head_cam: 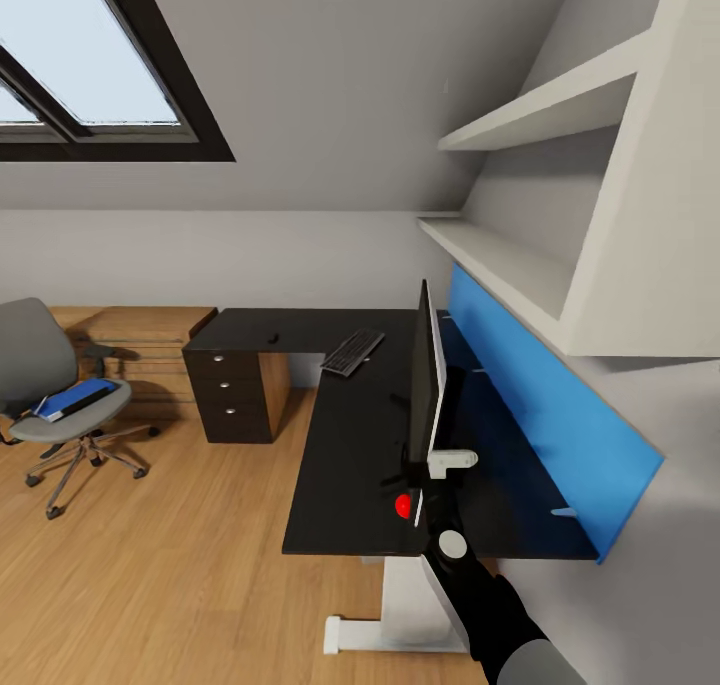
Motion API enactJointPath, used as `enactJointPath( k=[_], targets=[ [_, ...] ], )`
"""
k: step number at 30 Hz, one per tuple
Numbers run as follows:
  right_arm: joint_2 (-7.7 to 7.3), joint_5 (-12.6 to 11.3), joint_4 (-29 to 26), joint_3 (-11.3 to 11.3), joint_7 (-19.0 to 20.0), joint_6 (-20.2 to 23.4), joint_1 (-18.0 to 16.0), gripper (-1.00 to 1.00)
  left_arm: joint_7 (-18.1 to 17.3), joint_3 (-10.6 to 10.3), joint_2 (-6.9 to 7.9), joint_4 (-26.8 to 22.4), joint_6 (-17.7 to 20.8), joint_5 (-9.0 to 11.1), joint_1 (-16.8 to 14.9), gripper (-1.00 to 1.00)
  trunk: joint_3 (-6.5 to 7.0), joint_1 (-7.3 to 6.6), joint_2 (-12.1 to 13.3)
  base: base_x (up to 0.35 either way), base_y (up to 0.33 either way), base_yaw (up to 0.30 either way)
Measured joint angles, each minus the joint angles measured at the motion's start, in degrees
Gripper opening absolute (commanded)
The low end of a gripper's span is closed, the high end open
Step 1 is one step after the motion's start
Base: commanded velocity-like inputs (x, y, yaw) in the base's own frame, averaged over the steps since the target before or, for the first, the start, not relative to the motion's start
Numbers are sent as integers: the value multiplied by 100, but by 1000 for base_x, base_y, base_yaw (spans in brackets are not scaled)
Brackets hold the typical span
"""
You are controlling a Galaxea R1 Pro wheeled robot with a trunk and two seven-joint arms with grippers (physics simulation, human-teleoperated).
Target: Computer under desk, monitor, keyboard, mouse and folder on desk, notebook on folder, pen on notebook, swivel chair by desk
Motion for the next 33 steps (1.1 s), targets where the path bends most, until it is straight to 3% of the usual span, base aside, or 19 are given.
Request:
enactJointPath(
  k=[15, 33],
  targets=[
    [0, 0, 2, 0, -2, 0, -1, 100, 0, 1, 0, 0, 0, 0, 0, 100, 0, 0, 0, 0, -73, 0],
    [-1, -15, 8, -4, -6, -2, 0, 100, 1, 4, 0, 1, -1, 0, 0, 100, 0, 0, 1, 0, 15, 0]
  ],
)
